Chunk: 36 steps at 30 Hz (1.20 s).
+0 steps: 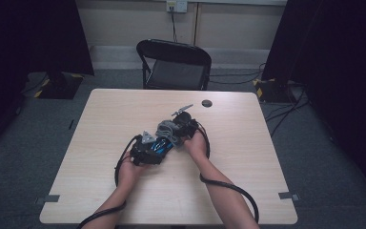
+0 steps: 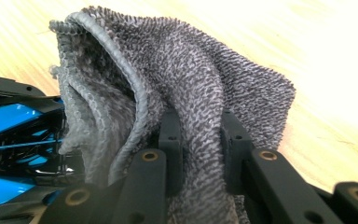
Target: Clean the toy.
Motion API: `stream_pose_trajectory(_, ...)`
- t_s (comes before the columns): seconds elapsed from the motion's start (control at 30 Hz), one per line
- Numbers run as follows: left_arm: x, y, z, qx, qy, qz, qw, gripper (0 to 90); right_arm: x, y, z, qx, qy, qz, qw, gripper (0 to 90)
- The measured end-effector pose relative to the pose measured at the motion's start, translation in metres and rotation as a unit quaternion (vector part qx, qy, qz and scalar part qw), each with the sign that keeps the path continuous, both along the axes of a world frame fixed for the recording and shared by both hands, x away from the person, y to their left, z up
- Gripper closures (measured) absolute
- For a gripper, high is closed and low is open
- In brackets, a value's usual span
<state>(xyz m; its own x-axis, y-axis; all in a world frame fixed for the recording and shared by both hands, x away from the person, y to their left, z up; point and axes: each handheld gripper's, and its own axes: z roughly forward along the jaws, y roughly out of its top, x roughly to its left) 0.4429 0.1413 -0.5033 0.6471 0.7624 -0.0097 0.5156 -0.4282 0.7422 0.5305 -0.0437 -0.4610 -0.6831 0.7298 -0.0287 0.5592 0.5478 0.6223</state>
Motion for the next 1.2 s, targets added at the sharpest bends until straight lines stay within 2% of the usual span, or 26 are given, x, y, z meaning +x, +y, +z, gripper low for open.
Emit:
stream_pose_trajectory(0.1,0.000,0.000,0.000,0.000,0.000,0.000,1.0000,24.4,0.002,-0.003,-0.002,0.011,0.003,-0.006,0.9999,75.1)
stream_pose_trajectory(0.43,0.000,0.000,0.000,0.000,0.000,0.000,1.0000,24.4,0.006,-0.006,-0.003,0.015,0.005,-0.017,0.9997,75.1)
stream_pose_trajectory(1.2,0.000,0.000,0.000,-0.001,0.000,0.000,1.0000,24.5,0.017,-0.019,-0.008,0.005,0.003,-0.041,0.9991,75.0)
